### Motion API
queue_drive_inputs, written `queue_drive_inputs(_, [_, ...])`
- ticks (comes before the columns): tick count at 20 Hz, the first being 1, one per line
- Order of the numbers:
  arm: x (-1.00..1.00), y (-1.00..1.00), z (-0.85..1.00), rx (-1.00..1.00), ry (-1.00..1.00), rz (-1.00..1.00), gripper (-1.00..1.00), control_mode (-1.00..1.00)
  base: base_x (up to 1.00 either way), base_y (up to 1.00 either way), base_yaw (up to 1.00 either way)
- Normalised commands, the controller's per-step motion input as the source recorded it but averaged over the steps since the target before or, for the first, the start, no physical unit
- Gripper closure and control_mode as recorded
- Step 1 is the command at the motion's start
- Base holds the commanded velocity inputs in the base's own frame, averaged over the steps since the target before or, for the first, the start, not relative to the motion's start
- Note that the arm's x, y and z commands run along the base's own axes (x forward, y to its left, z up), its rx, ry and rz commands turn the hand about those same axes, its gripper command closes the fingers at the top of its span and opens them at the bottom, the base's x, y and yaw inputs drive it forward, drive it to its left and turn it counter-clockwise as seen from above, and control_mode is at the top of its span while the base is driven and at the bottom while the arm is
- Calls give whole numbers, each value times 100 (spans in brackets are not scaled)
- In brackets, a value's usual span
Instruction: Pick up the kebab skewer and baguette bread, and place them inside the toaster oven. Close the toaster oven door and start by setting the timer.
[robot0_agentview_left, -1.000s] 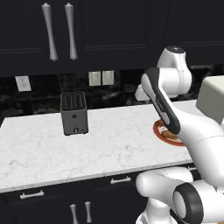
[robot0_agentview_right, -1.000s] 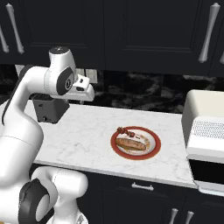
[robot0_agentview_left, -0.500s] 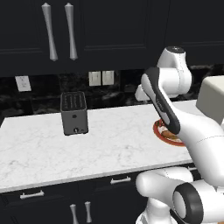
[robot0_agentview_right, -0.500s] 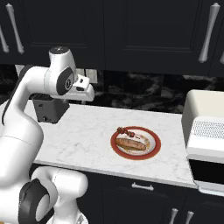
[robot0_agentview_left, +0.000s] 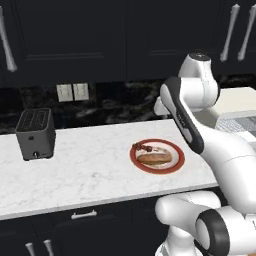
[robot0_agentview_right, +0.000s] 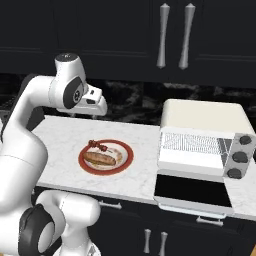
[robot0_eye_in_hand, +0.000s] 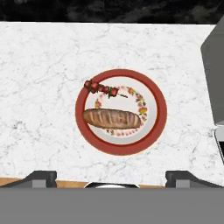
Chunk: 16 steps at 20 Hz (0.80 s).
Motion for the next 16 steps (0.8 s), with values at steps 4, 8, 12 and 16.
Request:
queue_drive_inputs(4, [0,0,0,0,0,0,-100,100,1,-75,0])
queue_drive_inputs(8, [0,0,0,0,0,0,-100,100,8,-50,0])
queue_drive_inputs(12, [0,0,0,0,0,0,-100,100,4,-16,0])
queue_drive_inputs(16, [0,0,0,0,0,0,-100,100,0,0,0])
